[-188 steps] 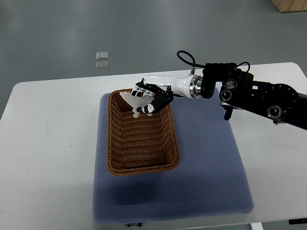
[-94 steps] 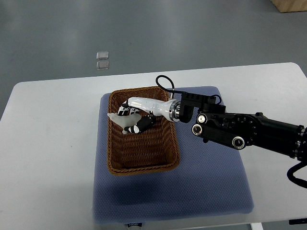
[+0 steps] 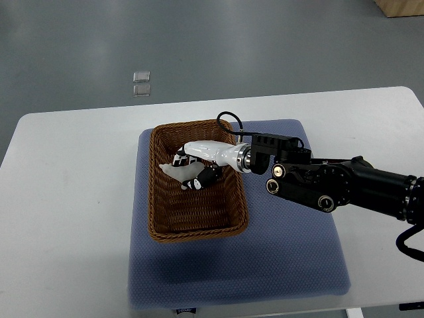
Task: Place white bear in brown basket with right hand
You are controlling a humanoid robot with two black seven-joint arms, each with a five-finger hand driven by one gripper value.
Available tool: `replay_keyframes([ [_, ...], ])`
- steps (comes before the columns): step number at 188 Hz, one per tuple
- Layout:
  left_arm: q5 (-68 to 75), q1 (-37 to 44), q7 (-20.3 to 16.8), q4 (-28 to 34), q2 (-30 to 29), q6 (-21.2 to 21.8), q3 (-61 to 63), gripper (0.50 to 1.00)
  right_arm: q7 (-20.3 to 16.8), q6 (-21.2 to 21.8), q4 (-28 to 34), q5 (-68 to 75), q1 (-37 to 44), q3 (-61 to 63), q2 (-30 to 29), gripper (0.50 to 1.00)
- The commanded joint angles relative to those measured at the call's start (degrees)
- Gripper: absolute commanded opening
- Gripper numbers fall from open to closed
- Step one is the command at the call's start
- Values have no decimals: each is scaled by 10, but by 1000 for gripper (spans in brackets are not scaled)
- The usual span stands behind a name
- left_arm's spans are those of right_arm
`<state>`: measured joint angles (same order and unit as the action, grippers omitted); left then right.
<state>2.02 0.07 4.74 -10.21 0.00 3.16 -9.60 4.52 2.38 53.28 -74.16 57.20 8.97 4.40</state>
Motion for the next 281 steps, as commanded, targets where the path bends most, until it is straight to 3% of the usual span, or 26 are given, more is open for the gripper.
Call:
replay_keyframes([
  [1, 0, -1, 0, 0, 0, 0, 0, 1000, 0, 2, -5, 0, -1, 0, 0, 599],
  [24, 0, 0, 0, 0, 0, 0, 0, 1000, 1, 4, -4, 1, -1, 1, 1, 784],
  [66, 0, 0, 0, 2, 0, 0, 0, 1000, 2, 28, -4, 7, 7, 11, 11, 895],
  [100, -1, 0, 0, 3, 0, 0, 0, 1000, 3, 27, -1, 12, 26, 22, 20, 899],
  [140, 0, 0, 0, 0, 0, 0, 0, 1000, 3, 67, 2, 81, 42, 133, 56, 899],
  [167, 0, 0, 0, -3, 0, 0, 1, 1000, 3, 71, 2, 147, 34, 221, 77, 899],
  [230, 0, 0, 0, -2, 0, 0, 1, 1000, 5, 72, -2, 378, -118, 480, 71, 913],
  [281, 0, 0, 0, -2, 0, 0, 1, 1000, 7, 79, -37, 626, -191, 533, 47, 921],
])
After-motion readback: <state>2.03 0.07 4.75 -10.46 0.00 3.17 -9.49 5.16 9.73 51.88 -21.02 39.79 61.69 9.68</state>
